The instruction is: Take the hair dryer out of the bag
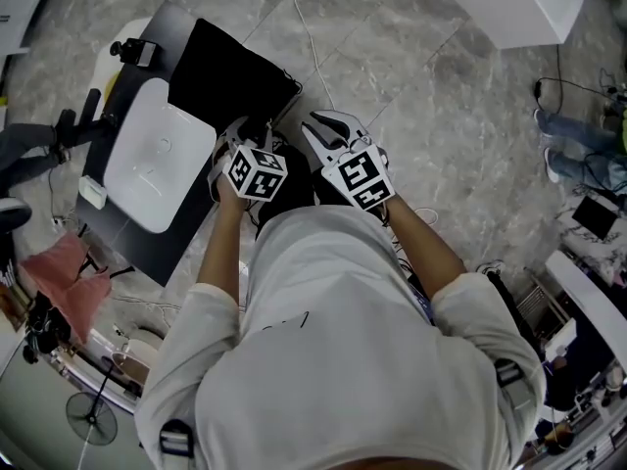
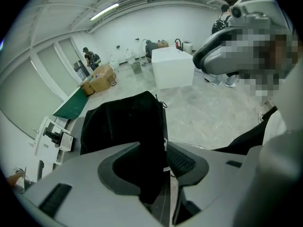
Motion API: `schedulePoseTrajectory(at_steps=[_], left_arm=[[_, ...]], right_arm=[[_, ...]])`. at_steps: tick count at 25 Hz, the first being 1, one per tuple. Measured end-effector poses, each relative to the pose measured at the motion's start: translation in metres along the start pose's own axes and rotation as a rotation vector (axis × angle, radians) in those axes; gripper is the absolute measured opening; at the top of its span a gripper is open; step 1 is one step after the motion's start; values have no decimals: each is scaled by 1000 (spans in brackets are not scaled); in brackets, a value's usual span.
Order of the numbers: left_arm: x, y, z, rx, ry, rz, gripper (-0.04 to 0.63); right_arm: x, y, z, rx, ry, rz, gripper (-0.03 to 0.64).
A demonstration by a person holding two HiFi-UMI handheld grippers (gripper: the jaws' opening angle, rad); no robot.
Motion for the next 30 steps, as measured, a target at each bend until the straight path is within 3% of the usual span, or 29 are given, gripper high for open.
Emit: schedulePoseTrajectory(at_steps=[3, 10, 17, 30], left_arm=[[5, -5, -1, 8, 5, -23, 173], [24, -1, 2, -44, 74, -122, 34], [64, 8, 9, -111, 171, -136, 31], [134, 9, 17, -194, 213, -177, 31]], right_arm=[[0, -3, 3, 6, -6, -12, 74], [-4, -13, 4, 23, -26, -39, 75], [-1, -28, 9, 35, -36, -37, 75], [12, -68, 28, 33, -59, -59, 75]])
Point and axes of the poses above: the fingertips, and each gripper's own axes: y backward along the fingers, x to its left, z out of its top, the point moved 7 cm from there along y, backward along the fingers, and after that the axes turned 3 degrees about -z, right-handed, at the moved point
